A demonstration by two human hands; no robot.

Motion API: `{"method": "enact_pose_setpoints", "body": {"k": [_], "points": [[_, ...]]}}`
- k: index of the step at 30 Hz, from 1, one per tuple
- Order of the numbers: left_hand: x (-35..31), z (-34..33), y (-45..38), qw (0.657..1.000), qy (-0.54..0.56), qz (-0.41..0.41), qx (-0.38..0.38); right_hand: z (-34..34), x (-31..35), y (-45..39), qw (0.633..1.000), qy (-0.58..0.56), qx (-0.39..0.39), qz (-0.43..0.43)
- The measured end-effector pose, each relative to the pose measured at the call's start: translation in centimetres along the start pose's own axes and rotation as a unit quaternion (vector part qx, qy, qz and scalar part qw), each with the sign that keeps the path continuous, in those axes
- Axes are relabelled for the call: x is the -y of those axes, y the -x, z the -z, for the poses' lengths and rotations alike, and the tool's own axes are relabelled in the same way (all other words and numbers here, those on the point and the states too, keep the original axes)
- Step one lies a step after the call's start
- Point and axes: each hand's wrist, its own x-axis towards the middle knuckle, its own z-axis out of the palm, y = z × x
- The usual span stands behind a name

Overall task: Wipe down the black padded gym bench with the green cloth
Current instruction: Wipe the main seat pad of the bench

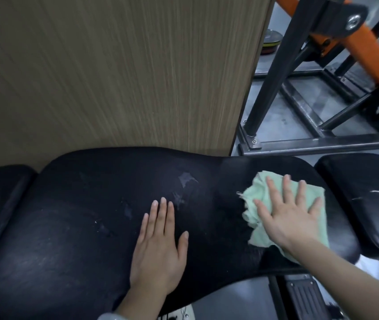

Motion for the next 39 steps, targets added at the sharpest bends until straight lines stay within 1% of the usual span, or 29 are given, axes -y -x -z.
{"method": "enact_pose_setpoints", "body": {"k": [2, 5, 8, 11, 12, 15, 18, 19, 22, 24, 26, 30, 33, 34, 36, 39], "points": [[0.0, 0.0, 0.0, 1.000, 0.008, 0.003, 0.002, -0.1, 3.5, -0.2, 0.999, -0.008, -0.001, 0.047], [0.0, 0.1, -0.1, 1.000, 0.009, 0.006, 0.010, -0.7, 7.7, -0.1, 0.989, -0.006, -0.015, 0.149], [0.1, 0.1, -0.2, 1.000, 0.006, 0.002, 0.014, -0.9, 8.1, 0.5, 0.974, 0.005, -0.016, 0.226], [0.1, 0.0, -0.2, 1.000, 0.016, 0.001, 0.018, -1.3, 5.8, 1.2, 0.962, 0.010, -0.042, 0.269], [0.1, 0.0, -0.2, 1.000, 0.017, 0.002, 0.018, -1.4, 4.7, 1.5, 0.963, 0.016, -0.044, 0.264], [0.1, -0.2, -0.2, 1.000, 0.019, 0.006, 0.016, -1.5, 0.3, 1.9, 0.979, 0.012, -0.028, 0.203], [0.1, -0.3, -0.1, 1.000, 0.020, 0.006, 0.014, -1.1, -4.0, 1.4, 0.988, 0.011, -0.056, 0.142], [0.1, -0.3, -0.1, 1.000, 0.021, 0.007, 0.013, -0.8, -4.8, 1.1, 0.991, 0.015, -0.046, 0.123], [0.0, -0.3, -0.2, 1.000, 0.020, 0.008, 0.011, -0.1, -4.6, 0.5, 0.997, 0.012, -0.022, 0.071], [0.0, -0.3, -0.2, 1.000, 0.016, 0.004, 0.012, 0.2, -3.0, 0.4, 0.999, 0.007, -0.008, 0.037], [0.1, -0.3, -0.1, 1.000, 0.017, 0.002, 0.010, 0.1, -0.9, 0.3, 1.000, -0.005, -0.005, 0.026], [0.0, 0.0, -0.1, 1.000, 0.014, 0.007, 0.014, -0.6, 3.6, 0.2, 0.995, -0.005, -0.004, 0.100], [0.0, 0.0, -0.2, 1.000, 0.007, 0.011, 0.017, -1.2, 5.6, 0.7, 0.989, 0.010, -0.014, 0.149], [0.0, 0.0, -0.2, 1.000, 0.006, 0.011, 0.020, -1.3, 5.8, 0.9, 0.985, 0.021, -0.024, 0.169], [-0.1, 0.1, -0.2, 1.000, 0.007, 0.012, 0.022, -1.1, 5.4, 1.4, 0.978, 0.036, -0.017, 0.206], [0.0, 0.0, -0.2, 1.000, 0.019, 0.011, 0.020, -1.2, 2.2, 1.1, 0.960, 0.060, -0.010, 0.273]]}}
